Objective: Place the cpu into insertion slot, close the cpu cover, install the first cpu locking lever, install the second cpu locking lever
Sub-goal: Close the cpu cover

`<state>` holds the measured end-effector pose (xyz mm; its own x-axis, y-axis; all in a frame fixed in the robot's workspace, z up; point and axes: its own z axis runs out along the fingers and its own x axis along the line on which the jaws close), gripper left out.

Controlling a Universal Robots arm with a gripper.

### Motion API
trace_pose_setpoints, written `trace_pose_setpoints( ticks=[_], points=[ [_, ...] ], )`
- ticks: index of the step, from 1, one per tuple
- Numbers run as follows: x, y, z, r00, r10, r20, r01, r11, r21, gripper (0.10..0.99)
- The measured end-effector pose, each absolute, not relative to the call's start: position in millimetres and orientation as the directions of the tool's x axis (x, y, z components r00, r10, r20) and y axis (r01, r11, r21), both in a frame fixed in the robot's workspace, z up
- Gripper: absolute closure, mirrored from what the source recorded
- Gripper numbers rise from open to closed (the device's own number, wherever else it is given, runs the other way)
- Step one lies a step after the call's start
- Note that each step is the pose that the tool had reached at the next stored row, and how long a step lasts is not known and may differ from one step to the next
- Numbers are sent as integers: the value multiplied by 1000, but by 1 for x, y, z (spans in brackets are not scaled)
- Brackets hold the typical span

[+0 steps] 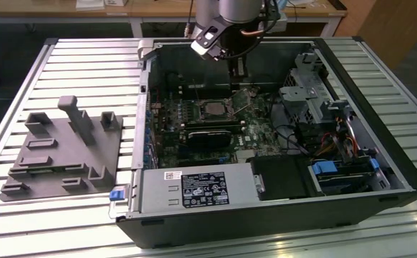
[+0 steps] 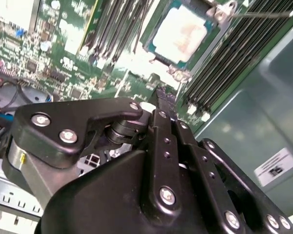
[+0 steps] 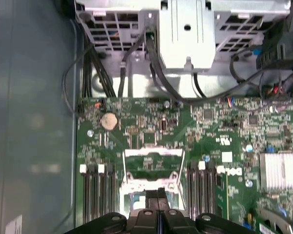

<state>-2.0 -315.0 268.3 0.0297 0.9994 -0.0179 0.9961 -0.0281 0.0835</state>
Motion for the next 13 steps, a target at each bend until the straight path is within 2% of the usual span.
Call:
trace_pose_setpoints(
  ticks=[13],
  points=[
    [29, -315, 268, 30, 999, -18, 996, -28, 84, 980]
  ],
)
